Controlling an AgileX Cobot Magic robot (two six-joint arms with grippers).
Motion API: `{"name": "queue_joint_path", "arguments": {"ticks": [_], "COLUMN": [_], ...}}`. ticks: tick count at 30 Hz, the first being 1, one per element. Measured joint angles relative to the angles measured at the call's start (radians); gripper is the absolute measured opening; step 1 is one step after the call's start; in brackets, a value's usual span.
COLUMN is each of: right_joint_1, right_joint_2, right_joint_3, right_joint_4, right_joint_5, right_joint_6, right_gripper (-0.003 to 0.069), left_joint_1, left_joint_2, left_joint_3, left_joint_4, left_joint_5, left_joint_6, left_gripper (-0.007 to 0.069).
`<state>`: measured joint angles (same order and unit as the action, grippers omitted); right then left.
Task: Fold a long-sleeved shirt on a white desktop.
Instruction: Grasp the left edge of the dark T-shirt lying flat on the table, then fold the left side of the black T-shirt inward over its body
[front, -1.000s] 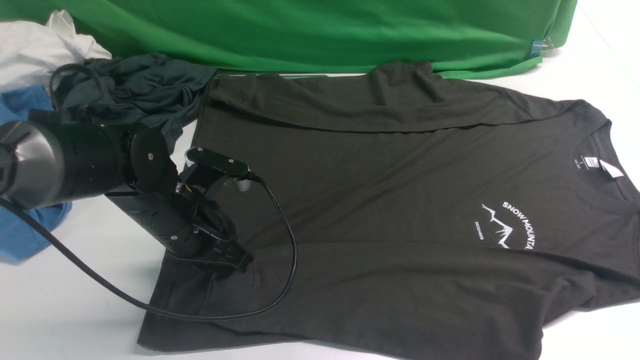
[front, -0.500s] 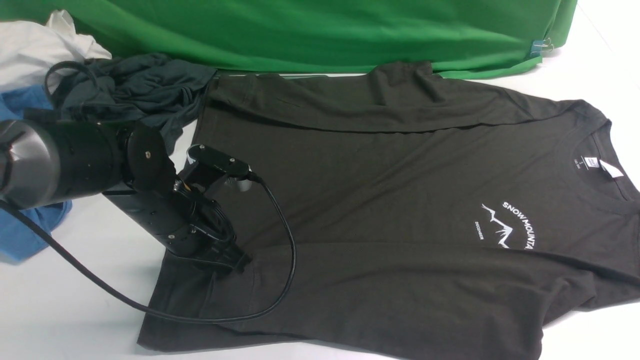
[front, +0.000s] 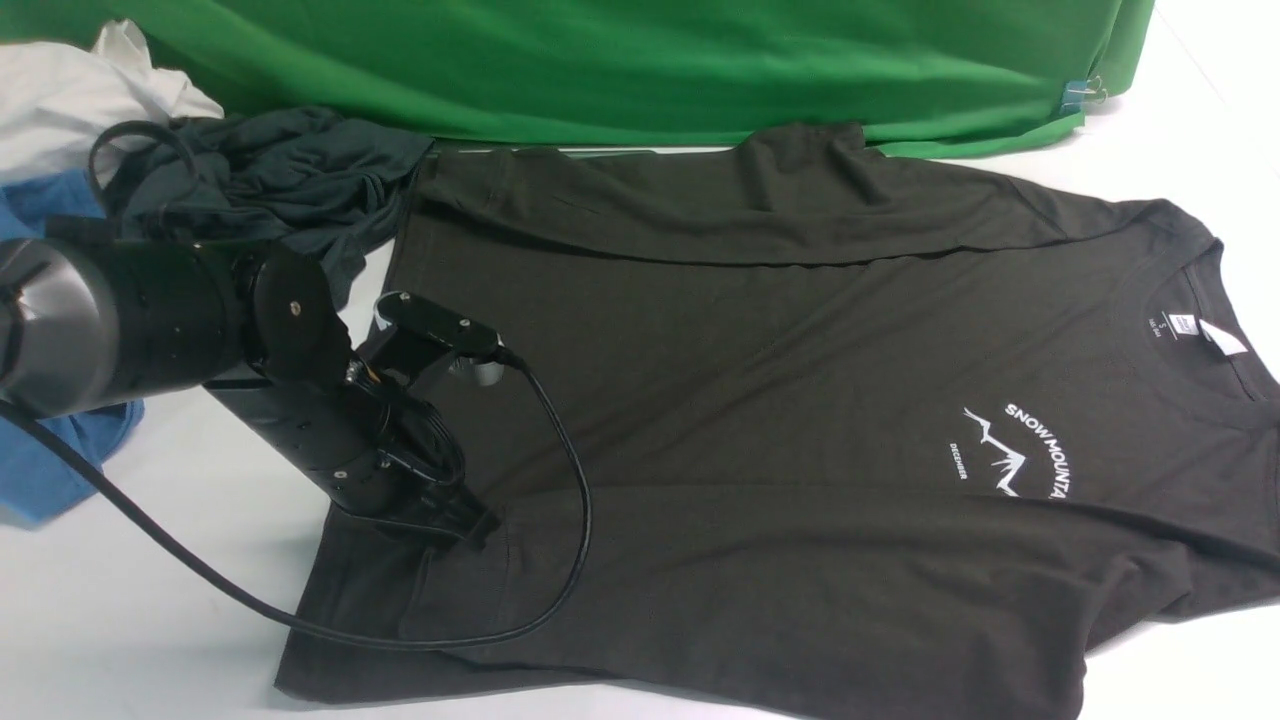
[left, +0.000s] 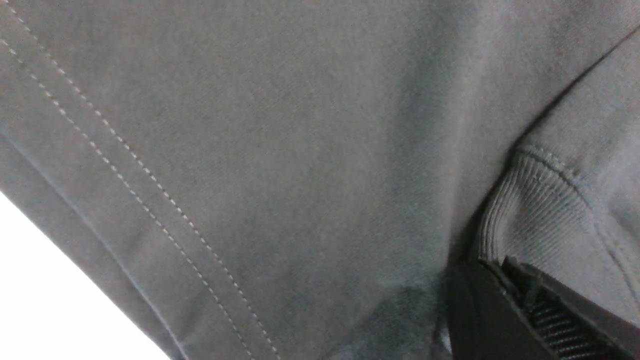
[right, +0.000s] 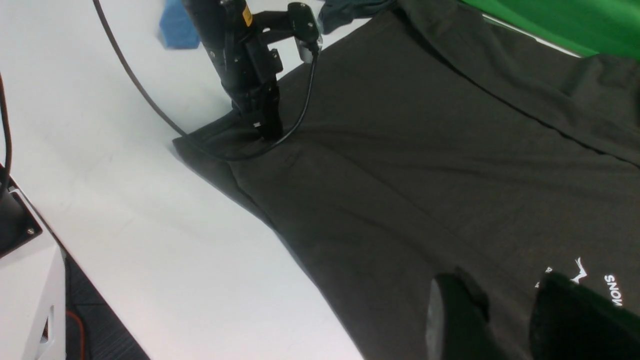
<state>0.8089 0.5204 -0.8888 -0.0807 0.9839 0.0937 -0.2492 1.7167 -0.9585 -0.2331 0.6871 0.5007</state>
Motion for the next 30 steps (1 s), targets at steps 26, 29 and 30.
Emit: {"name": "queue_joint_path", "arguments": {"ticks": [26,29,30], "right_joint_1": [0.000,0.000,0.000], "right_joint_2": [0.000,0.000,0.000], "right_joint_3": [0.000,0.000,0.000], "right_joint_4": [-0.005,-0.021,-0.021], "right_joint_5": [0.013,-0.003,-0.003], "right_joint_6": [0.031,0.051,0.051], "right_gripper": [0.0209,0.0189,0.0185], "left_joint_1": [0.000,0.000,0.000], "left_joint_2": [-0.055,-0.055,-0.055], "left_joint_3": [-0.183,-0.222,-0.224], "left_joint_4": [0.010,0.017,0.018], "left_joint_5": [0.126,0.136,0.136], "left_joint_6": [-0.039,-0.043,-0.043], "left_gripper": [0.0023,0.0023,0.0023]}}
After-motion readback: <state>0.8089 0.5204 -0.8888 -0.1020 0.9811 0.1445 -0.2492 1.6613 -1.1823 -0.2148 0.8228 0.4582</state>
